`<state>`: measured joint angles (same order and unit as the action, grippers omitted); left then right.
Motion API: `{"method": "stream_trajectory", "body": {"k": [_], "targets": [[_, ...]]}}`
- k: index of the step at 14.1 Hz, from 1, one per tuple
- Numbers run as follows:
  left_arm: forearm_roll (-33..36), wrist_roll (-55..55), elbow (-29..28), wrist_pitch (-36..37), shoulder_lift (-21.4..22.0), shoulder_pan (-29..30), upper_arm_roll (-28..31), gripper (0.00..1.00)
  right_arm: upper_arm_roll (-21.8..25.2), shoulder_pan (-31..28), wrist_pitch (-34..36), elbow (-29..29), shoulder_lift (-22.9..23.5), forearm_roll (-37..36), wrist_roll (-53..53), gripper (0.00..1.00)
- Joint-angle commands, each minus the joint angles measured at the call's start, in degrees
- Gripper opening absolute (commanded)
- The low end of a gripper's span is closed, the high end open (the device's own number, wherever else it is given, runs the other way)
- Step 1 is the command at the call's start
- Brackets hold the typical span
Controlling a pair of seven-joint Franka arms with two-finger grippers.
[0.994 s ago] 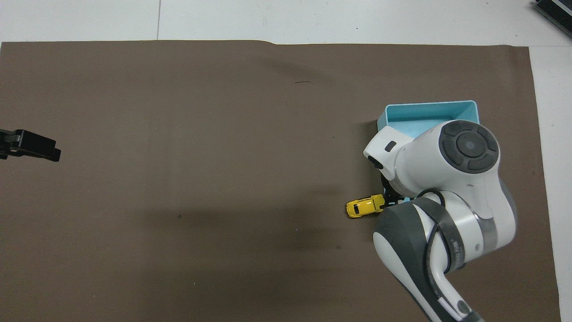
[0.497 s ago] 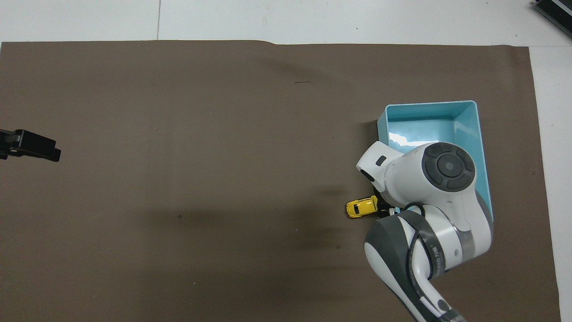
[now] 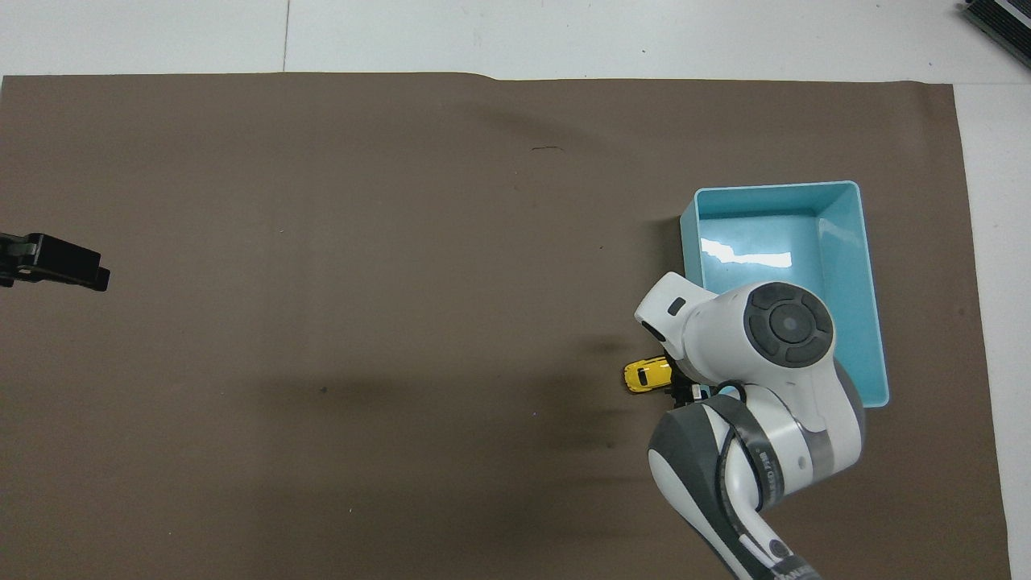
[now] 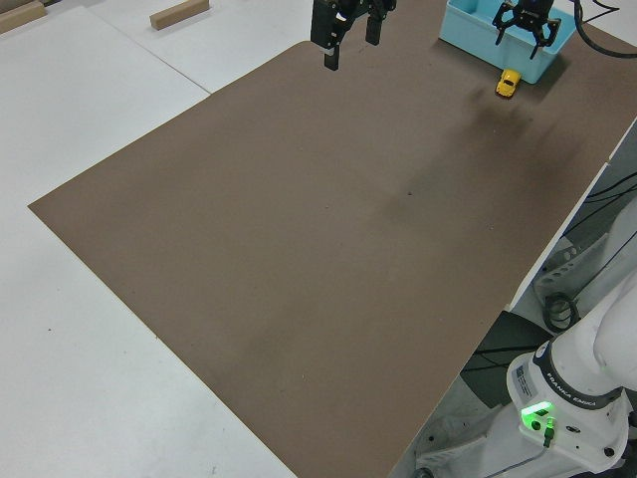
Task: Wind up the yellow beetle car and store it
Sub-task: 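Grasp the yellow car beside the blue box with the right gripper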
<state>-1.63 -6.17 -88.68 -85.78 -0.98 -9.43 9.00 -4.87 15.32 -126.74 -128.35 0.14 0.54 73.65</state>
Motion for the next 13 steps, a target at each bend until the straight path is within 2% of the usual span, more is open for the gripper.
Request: {"method": "stream_trajectory", "body": {"k": [1, 7, 12, 13], "targets": [[0.93, 0.55, -0.27, 0.0, 0.36, 0.47, -0.39, 1.0, 0.03, -0.29, -2.98, -1.63, 0.82, -0.63, 1.59, 1.0], [0.93, 0.63, -0.27, 0.0, 0.36, 0.47, -0.39, 1.0, 0.03, -0.38, -9.22, -4.71, 4.07, -2.3, 1.68, 1.0], [0.93, 0.55, -0.27, 0.0, 0.36, 0.47, -0.39, 1.0, 0.03, -0.38, -9.75, -5.33, 4.34, -2.3, 1.76, 1.0], [0.93, 0.55, -0.27, 0.0, 0.36, 0.47, -0.39, 1.0, 0.03, -0.29, -9.67, -5.59, 4.34, -2.3, 1.85, 0.91]]}}
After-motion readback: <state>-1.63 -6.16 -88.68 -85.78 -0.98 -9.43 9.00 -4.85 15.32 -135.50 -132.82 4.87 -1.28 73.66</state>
